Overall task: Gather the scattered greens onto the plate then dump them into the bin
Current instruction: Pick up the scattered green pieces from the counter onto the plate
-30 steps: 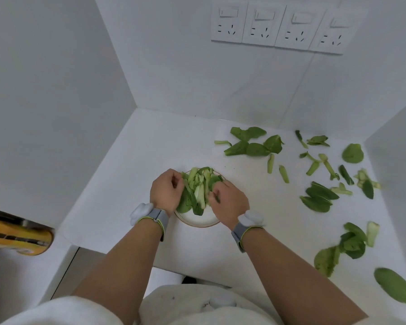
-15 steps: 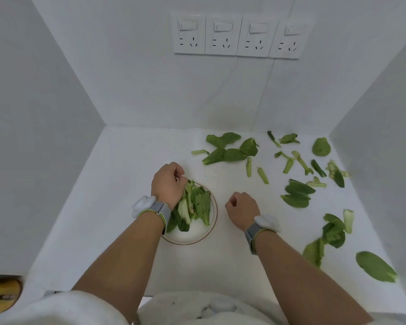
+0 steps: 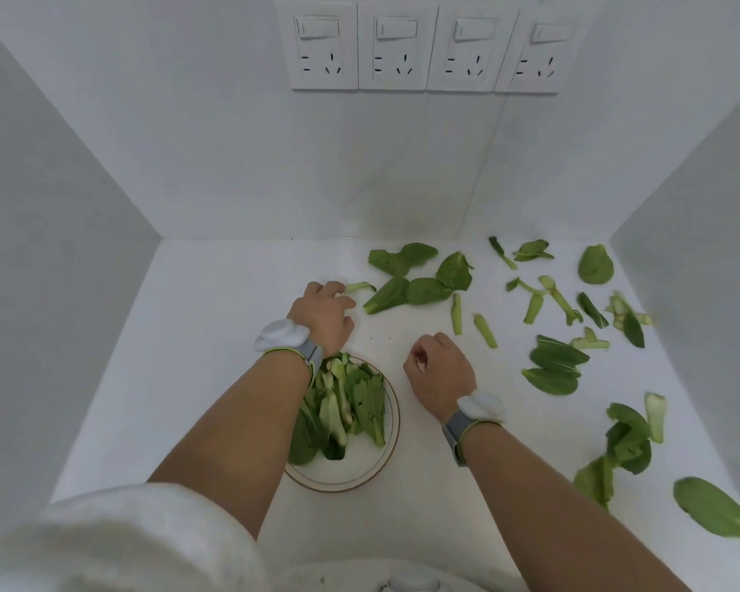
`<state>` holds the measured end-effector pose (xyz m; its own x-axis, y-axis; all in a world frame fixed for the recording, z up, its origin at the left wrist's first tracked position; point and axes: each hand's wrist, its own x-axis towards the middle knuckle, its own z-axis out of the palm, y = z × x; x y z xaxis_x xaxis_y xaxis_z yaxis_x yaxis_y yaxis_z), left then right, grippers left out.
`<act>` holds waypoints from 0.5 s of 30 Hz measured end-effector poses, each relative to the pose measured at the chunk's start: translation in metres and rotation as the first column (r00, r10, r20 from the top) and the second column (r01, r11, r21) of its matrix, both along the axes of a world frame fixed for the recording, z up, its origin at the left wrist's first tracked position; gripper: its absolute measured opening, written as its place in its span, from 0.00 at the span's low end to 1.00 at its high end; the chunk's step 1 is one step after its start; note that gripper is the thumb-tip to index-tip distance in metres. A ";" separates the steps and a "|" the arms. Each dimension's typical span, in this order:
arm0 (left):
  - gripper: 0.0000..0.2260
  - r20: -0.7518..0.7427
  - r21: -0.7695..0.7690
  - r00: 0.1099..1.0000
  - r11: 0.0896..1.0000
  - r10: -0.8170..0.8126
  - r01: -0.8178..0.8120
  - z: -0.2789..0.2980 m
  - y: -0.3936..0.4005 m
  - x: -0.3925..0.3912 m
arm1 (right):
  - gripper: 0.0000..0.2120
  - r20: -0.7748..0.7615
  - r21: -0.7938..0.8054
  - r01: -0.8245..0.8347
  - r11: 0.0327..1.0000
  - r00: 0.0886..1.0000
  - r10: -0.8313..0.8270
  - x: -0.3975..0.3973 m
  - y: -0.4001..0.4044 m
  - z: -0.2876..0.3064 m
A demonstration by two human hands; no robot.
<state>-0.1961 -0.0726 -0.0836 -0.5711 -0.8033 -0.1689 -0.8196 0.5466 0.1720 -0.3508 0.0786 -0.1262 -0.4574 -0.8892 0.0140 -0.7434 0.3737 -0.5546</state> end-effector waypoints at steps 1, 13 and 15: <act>0.17 0.020 -0.007 1.000 1.000 -0.016 0.016 -0.001 -0.001 -0.002 | 0.02 -0.023 0.005 -0.022 1.000 1.000 0.022 -0.001 -0.002 0.002; 0.15 0.123 -0.131 0.988 0.986 -0.089 0.105 -0.032 -0.044 -0.029 | 0.20 -0.271 0.110 -0.297 0.949 0.909 0.316 -0.029 -0.083 0.000; 0.14 0.109 -0.128 0.991 0.987 -0.084 0.097 -0.033 -0.048 -0.032 | 0.22 -0.280 0.124 -0.314 0.941 0.899 0.336 -0.025 -0.090 0.000</act>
<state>-0.2278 -0.1206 -0.1165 -0.6275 -0.7683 -0.1264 -0.7753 0.6315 0.0104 -0.3754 -0.0113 -0.1261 -0.1280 -0.9913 0.0314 -0.9549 0.1146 -0.2740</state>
